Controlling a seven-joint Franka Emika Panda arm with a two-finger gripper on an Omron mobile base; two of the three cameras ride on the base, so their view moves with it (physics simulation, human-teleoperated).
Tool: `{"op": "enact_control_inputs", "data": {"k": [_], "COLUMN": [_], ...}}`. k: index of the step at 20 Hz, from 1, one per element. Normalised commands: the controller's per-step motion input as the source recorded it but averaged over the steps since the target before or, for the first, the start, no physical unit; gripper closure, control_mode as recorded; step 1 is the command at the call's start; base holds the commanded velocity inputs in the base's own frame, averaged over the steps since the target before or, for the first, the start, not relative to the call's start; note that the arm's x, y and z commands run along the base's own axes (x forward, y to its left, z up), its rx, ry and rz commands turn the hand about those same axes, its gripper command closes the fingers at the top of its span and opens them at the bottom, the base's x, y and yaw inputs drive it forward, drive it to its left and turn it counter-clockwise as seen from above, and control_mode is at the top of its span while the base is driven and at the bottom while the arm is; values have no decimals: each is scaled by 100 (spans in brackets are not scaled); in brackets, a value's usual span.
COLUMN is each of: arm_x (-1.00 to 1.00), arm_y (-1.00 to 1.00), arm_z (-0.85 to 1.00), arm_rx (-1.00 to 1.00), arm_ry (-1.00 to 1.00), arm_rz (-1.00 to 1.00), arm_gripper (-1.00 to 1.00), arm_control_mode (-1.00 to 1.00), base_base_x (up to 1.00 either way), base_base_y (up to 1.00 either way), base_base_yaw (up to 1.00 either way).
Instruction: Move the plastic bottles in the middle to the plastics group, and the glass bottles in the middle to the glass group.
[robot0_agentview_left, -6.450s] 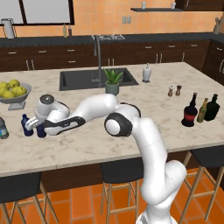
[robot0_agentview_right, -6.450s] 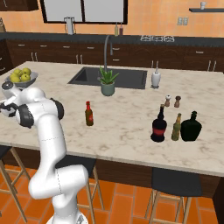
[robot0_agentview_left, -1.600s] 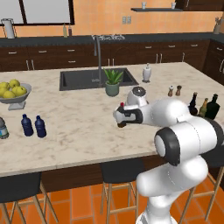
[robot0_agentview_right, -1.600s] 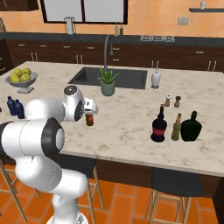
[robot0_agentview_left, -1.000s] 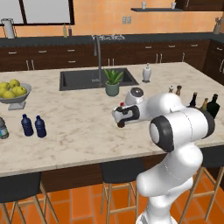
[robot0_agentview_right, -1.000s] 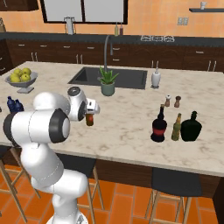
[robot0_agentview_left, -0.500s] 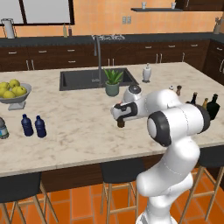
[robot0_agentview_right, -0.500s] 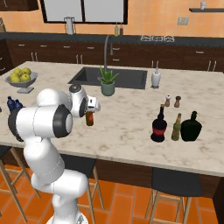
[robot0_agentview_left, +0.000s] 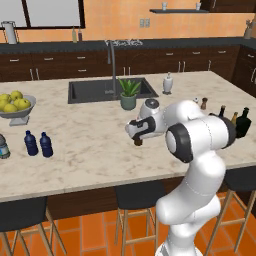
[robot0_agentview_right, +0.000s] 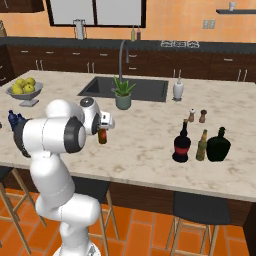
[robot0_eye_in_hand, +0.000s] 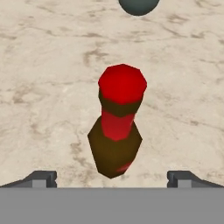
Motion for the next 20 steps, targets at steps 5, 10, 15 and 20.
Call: {"op": "enact_control_inputs", "data": {"k": [5, 10, 15, 20], "arm_x": [17, 13, 6, 4], "arm_y": [0, 0, 0, 0], "arm_z": [-17, -9, -5, -8], "arm_rx": [0, 0, 0, 0], "arm_ry": [0, 0, 0, 0], "arm_rz": [0, 0, 0, 0], "arm_gripper": [-100, -100, -100, -100], "arm_control_mode": [-100, -100, -100, -100], "base_base_x": [0, 0, 0, 0], "base_base_y": [0, 0, 0, 0], "base_base_yaw": [0, 0, 0, 0]}}
